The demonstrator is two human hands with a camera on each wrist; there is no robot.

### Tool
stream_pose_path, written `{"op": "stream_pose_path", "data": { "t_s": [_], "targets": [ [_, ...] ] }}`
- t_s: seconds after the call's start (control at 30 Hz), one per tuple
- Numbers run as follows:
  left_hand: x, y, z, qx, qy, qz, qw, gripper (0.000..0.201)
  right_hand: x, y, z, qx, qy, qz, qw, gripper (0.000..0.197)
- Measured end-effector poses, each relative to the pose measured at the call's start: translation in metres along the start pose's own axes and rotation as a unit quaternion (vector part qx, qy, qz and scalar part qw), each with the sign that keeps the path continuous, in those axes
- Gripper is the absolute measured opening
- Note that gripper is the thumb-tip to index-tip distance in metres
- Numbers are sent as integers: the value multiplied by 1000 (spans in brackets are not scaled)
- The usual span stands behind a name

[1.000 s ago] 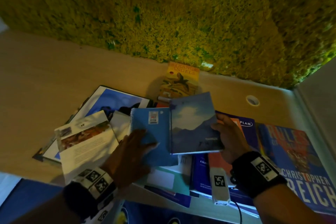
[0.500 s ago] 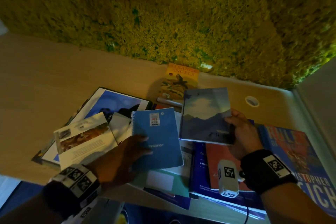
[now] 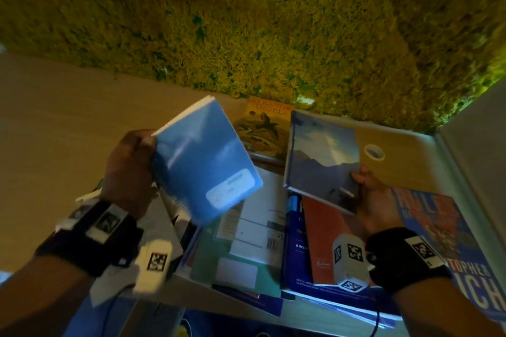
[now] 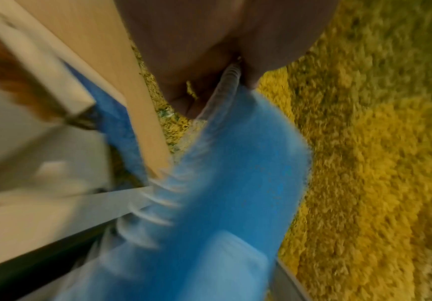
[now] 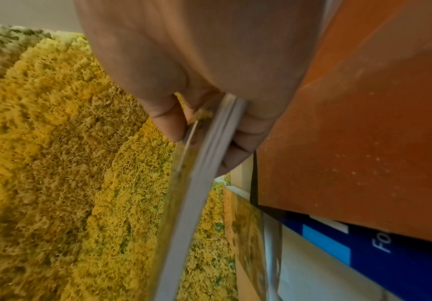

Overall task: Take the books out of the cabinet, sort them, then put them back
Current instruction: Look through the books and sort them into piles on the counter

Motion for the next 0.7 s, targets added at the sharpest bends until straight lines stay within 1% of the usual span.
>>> {"op": "stream_pose_path", "data": {
  "t_s": [0.03, 0.07, 0.1, 0.13, 0.2, 0.23, 0.27, 0.3, 0.33, 0.37, 0.43, 0.47, 0.5, 0.53, 0.57, 0.6, 0.63, 0.67, 0.7],
  "targets": [
    [-8, 1, -6, -17, -6, -18, 1000, 17, 7, -12, 1, 1, 1, 27, 1000, 53],
    [-19, -1, -6, -36, -14, -22, 999, 18, 4, -15, -2, 7, -2, 57, 998, 37],
    [-24, -8, -8, -57, -22, -11, 998, 20, 8, -20, -4, 13, 1, 68, 998, 28],
    [-29, -16, -6, -65, -21, 3, 998, 21, 7, -20, -10, 18, 0, 53, 998, 32],
    [-37, -35, 5, -103, -12, 44, 994, 20, 7, -24, -24, 6, -29, 61, 998, 58],
    [-40, -45, 13, -132, 15, 72, 989, 18, 11, -29, -28, -2, -50, 61, 997, 59],
    [-45, -51, 28, -162, 56, 96, 980, 18, 14, -32, -33, 12, -58, 63, 996, 49],
    [-45, -55, 41, -183, 102, 126, 970, 24, 18, -38, -37, 25, -57, 74, 995, 34],
    [-44, -60, 54, -181, 139, 155, 961, 35, 22, -44, -41, 53, -45, 83, 994, 23],
    [-39, -63, 60, -156, 168, 174, 958, 41, 25, -51, -46, 82, -30, 88, 992, 21],
    [-30, -67, 64, -92, 196, 155, 964, 45, 33, -68, -55, 154, -6, 96, 983, 30],
    [-26, -71, 65, -66, 207, 143, 966, 52, 34, -75, -61, 188, -4, 91, 978, 35],
    [-17, -76, 64, -40, 213, 147, 965, 64, 34, -80, -67, 218, -13, 88, 972, 38],
    [-16, -81, 69, -31, 208, 148, 966, 78, 35, -88, -71, 250, -18, 84, 964, 39],
    [-13, -88, 69, -41, 189, 150, 970, 88, 37, -96, -72, 290, -12, 94, 952, 37],
    [-11, -92, 67, -60, 160, 144, 975, 94, 34, -101, -72, 346, 15, 108, 932, 31],
    [-10, -94, 62, -75, 133, 141, 978, 96, 34, -108, -71, 408, 46, 126, 903, 23],
    [-11, -97, 56, -76, 111, 143, 981, 94, 33, -111, -70, 453, 74, 136, 878, 20],
    [-12, -99, 49, -47, 100, 158, 981, 92, 33, -111, -68, 469, 89, 143, 867, 24]
  ]
}}
Point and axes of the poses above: each hand's wrist, its own x-axis away from the middle knuckle, its own y-axis out of the back of the hand, z = x × y, the point moved 6 cm from there along -x, towards the middle knuckle, and after that the axes turned 6 degrees about y, right-handed, at the moved point
